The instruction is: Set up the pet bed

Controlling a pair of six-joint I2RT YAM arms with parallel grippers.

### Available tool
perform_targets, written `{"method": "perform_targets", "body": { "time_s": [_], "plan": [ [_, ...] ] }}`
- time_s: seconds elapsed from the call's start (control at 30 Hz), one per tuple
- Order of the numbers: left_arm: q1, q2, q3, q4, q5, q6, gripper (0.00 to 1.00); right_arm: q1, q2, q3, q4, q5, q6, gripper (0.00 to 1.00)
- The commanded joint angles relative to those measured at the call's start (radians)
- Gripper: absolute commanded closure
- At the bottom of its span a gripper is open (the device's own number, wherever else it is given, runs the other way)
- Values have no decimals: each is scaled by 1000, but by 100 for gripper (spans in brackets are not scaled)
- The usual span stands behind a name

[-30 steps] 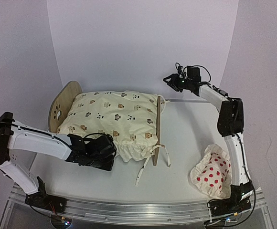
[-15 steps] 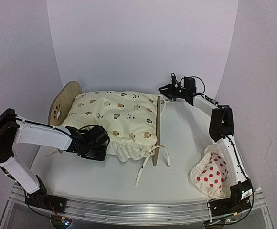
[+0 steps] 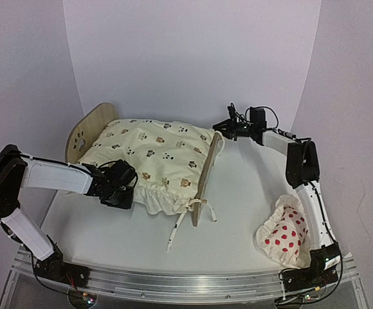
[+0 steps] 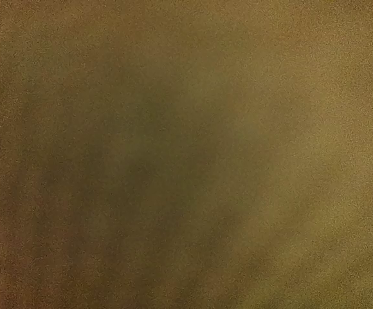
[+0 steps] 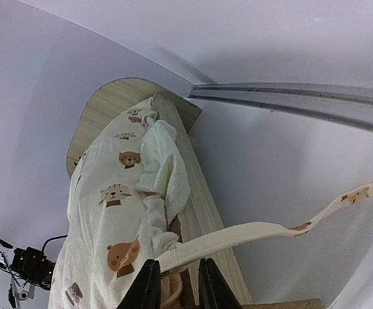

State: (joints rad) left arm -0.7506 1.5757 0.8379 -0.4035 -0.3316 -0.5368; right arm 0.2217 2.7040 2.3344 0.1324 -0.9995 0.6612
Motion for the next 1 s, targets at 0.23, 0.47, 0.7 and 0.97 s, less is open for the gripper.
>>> {"method": "perform_targets", "body": {
  "time_s": [0.23,0.47,0.7,0.97],
  "plan": [
    [168,11,97,192,63,168,69,83,-475,-750,-78,-116,-160,80],
    [224,44,126,204,98,215,69,257,-723,-1132,-86,53,-210,80],
    [286,122,187,210,141,272,70,485,-886,-1317,-94,244,-156,83],
    [348,157,241,248,189,327,70,712,-970,-1355,-91,395,-121,83]
  ]
}}
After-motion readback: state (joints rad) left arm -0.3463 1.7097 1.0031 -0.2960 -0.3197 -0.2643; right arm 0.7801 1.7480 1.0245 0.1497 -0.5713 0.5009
